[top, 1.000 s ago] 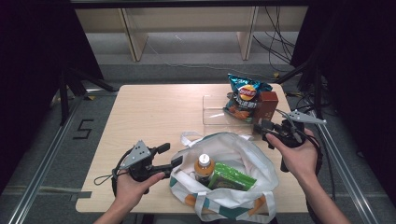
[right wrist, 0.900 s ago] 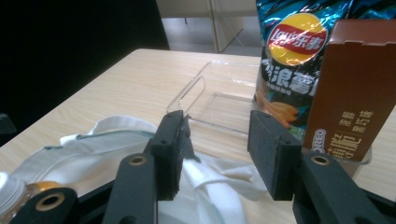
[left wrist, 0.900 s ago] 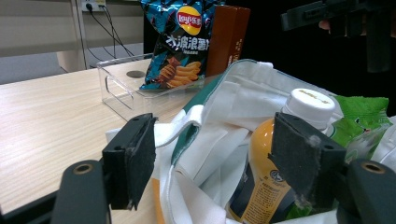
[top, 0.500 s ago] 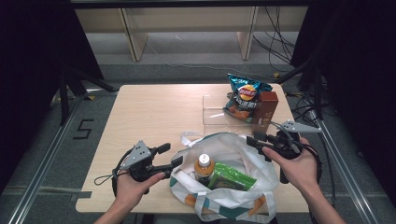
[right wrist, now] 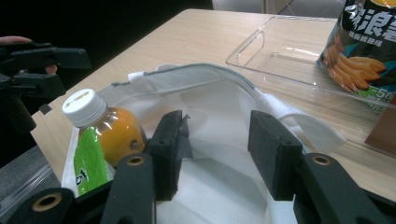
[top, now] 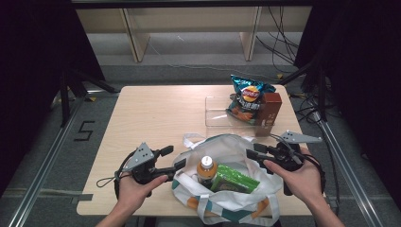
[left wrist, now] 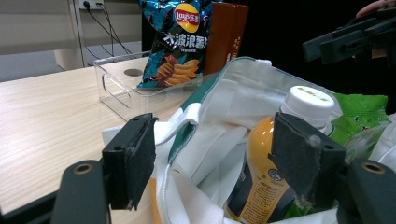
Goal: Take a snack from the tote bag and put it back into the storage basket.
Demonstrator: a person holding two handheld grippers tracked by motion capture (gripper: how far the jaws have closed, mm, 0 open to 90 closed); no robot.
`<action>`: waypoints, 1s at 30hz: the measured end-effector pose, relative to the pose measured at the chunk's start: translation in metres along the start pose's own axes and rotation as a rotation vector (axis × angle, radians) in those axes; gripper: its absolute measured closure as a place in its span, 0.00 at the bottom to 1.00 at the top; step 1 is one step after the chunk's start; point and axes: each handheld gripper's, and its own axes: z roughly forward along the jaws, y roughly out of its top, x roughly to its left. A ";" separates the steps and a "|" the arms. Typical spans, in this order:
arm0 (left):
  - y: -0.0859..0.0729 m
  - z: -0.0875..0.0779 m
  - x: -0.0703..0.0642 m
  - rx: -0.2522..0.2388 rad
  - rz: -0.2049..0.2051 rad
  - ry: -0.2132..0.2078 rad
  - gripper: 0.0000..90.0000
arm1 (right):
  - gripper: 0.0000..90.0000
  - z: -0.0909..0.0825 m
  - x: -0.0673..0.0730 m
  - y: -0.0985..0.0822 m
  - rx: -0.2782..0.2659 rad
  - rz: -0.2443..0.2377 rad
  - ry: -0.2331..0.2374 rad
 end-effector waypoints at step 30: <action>0.002 0.000 0.001 -0.010 -0.011 0.003 0.34 | 0.56 -0.012 0.003 -0.010 0.030 -0.111 0.109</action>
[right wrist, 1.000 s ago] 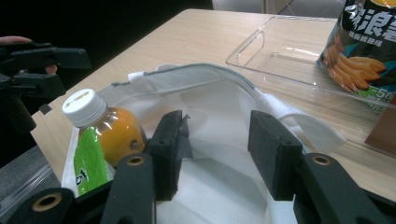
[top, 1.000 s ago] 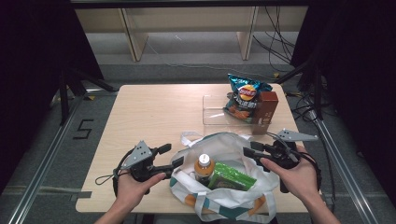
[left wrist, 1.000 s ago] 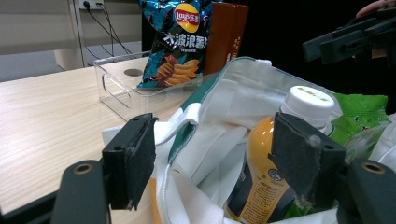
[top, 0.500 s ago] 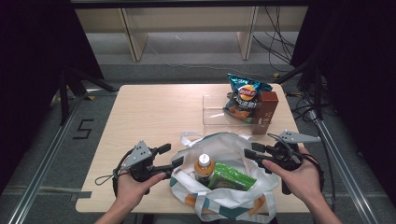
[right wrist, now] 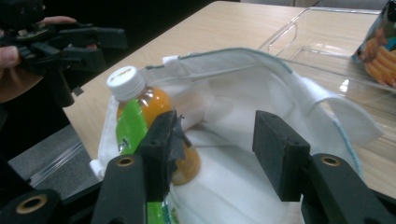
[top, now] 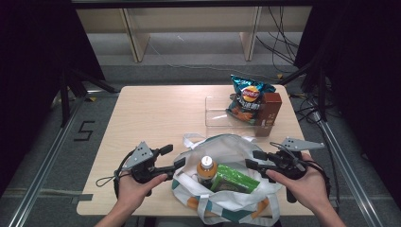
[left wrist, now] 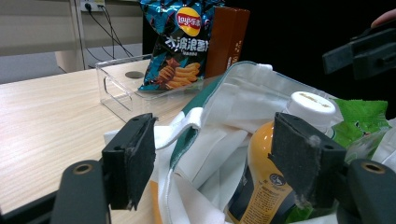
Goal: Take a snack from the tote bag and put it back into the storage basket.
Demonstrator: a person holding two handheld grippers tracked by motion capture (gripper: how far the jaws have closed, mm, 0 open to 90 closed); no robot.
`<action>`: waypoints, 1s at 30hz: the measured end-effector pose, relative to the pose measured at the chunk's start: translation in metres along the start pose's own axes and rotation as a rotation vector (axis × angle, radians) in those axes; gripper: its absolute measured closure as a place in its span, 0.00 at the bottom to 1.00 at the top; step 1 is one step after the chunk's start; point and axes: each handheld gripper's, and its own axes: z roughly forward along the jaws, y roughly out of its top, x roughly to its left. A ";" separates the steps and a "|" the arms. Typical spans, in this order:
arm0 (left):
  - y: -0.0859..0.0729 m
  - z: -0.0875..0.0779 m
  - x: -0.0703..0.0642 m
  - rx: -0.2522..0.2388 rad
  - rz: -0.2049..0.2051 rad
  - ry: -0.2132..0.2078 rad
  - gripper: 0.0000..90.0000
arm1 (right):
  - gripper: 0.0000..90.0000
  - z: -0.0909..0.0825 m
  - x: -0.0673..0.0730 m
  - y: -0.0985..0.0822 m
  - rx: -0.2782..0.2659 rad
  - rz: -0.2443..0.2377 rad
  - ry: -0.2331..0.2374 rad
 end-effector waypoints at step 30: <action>0.000 -0.001 0.000 -0.013 0.006 -0.005 0.34 | 0.55 0.007 0.023 -0.017 0.115 -0.010 0.138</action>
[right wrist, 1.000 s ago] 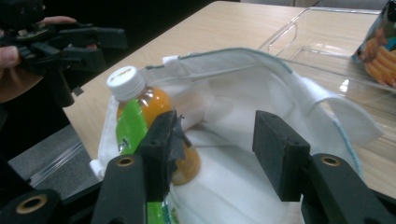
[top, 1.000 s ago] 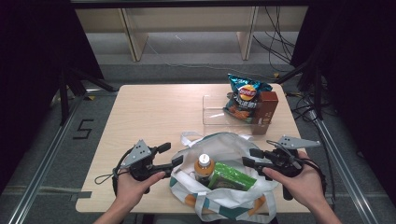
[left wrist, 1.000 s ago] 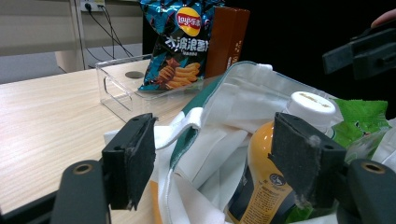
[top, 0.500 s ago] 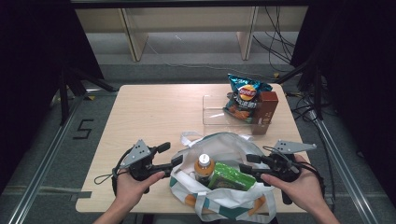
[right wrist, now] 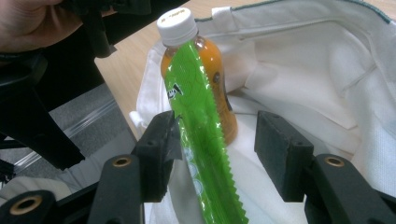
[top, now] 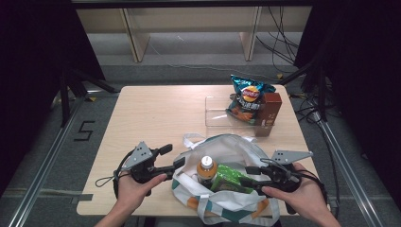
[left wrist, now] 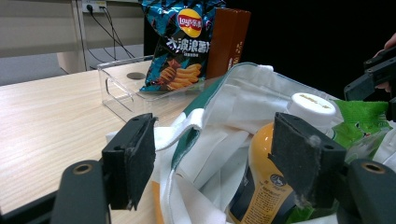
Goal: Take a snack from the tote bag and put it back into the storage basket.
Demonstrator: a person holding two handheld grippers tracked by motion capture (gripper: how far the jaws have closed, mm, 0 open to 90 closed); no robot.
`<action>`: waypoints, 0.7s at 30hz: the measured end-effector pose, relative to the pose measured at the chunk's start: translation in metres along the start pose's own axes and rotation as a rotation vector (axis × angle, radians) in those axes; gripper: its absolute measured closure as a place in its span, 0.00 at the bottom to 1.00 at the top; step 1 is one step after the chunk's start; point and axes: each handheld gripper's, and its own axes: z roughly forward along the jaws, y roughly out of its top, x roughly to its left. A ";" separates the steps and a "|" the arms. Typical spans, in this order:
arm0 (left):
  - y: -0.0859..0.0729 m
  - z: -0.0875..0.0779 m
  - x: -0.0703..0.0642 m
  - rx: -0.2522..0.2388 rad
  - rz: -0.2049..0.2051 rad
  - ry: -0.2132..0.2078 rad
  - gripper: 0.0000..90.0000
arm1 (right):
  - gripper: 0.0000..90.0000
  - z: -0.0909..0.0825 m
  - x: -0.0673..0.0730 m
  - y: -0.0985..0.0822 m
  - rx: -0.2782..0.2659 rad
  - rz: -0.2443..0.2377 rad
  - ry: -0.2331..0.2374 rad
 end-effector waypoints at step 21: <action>0.000 -0.003 -0.001 0.007 -0.003 0.016 0.34 | 0.61 0.007 -0.007 -0.011 0.069 -0.053 -0.028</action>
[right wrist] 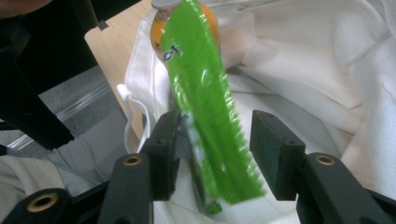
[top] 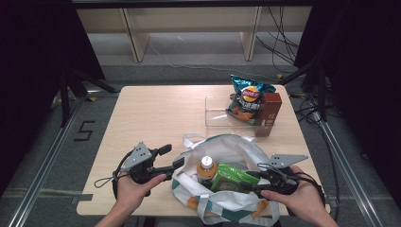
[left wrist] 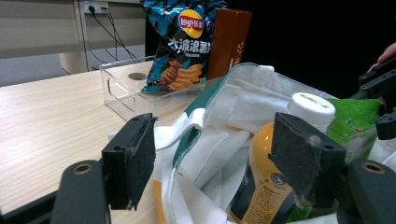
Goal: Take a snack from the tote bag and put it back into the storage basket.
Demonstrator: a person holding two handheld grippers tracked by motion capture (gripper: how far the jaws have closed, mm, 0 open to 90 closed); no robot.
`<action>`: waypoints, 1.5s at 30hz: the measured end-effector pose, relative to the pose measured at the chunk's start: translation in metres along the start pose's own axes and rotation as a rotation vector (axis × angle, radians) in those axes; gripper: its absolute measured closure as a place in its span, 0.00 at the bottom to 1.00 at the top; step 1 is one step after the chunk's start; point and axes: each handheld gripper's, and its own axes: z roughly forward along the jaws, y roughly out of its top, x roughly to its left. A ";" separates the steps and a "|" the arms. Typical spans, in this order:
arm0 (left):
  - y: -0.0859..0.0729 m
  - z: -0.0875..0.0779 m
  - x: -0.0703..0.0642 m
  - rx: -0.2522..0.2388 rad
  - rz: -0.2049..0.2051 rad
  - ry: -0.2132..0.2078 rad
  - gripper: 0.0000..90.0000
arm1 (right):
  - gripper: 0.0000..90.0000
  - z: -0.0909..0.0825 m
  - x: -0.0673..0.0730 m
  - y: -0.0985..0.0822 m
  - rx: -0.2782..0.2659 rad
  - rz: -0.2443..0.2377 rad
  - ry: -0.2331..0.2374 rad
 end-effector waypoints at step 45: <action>0.000 0.000 0.001 0.003 -0.003 0.002 0.34 | 1.00 -0.005 0.008 0.009 -0.009 -0.216 -0.147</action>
